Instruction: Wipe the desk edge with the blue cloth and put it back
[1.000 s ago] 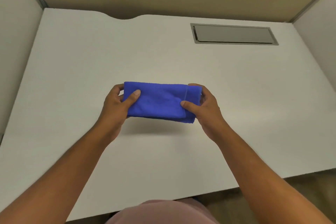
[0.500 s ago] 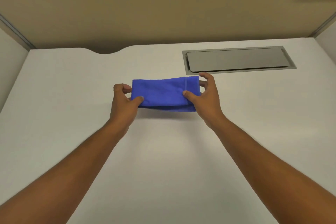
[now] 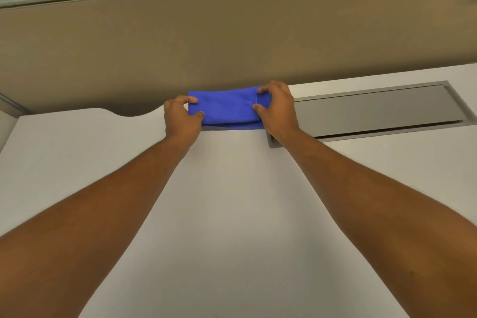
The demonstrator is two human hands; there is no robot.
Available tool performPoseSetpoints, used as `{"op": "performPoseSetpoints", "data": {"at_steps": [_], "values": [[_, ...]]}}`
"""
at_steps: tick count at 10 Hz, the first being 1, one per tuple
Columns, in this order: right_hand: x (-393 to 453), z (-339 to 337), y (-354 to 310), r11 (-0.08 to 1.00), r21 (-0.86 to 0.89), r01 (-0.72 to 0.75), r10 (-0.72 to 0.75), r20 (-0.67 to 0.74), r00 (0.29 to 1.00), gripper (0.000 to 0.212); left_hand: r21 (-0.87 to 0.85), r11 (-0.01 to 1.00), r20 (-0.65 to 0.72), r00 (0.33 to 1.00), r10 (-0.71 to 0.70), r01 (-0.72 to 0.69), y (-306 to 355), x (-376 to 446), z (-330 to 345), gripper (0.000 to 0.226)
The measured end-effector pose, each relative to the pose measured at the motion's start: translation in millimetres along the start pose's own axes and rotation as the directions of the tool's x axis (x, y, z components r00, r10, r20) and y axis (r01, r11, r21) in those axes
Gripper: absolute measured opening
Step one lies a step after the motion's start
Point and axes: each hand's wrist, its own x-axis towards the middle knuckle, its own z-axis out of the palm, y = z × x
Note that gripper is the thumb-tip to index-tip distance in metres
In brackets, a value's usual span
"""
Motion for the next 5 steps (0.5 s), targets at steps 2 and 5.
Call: {"op": "performPoseSetpoints", "data": {"at_steps": [2, 5], "values": [[22, 9, 11, 0.956, -0.249, 0.152, -0.124, 0.123, 0.985, 0.023, 0.207, 0.959, 0.009, 0.980, 0.198, -0.195, -20, 7, 10, 0.025], [-5, -6, -1, 0.821, -0.518, 0.242, -0.202, 0.134, 0.970, 0.040, 0.636, 0.642, 0.141, 0.882, 0.449, -0.428, -19, -17, -3, 0.042]]}}
